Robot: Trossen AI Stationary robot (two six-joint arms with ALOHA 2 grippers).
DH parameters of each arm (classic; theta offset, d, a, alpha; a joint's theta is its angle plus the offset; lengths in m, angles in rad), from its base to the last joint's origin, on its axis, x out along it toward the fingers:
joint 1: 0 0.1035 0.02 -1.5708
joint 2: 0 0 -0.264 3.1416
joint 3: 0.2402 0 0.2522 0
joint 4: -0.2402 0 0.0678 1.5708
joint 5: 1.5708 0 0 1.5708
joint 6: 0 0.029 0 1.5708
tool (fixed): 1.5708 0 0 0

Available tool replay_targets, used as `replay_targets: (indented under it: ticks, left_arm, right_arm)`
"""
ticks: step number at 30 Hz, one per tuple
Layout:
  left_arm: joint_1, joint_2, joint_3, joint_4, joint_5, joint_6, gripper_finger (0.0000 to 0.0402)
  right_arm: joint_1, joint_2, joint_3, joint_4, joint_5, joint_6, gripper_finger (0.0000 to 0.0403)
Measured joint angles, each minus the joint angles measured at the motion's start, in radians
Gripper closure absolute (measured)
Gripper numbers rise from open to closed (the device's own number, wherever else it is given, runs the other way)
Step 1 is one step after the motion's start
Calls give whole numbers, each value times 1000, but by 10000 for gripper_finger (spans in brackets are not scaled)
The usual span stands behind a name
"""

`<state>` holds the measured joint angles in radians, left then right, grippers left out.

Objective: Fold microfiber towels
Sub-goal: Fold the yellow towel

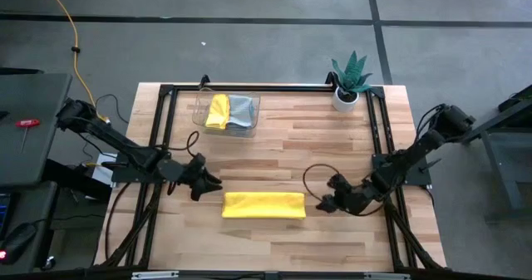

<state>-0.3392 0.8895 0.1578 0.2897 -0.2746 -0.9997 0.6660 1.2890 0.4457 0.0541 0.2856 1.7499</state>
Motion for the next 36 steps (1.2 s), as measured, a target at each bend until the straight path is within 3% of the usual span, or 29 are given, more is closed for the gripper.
replay_targets:
  ticks: [5,11,22,28,36]
  left_arm:
    - [-9,-6,-53,70,-21,-80,231]
    - [-9,3,-53,61,-9,-80,231]
    - [-10,4,-52,22,-9,-79,232]
    - [-10,4,-52,8,-9,-79,231]
    - [-10,4,-52,-4,-9,-79,232]
  right_arm:
    - [-43,29,-4,41,75,118,206]
    - [-114,129,41,58,-23,104,206]
    - [-168,334,147,144,-74,72,206]
    - [-170,430,239,104,-60,79,206]
    - [-177,452,315,-23,-34,94,211]
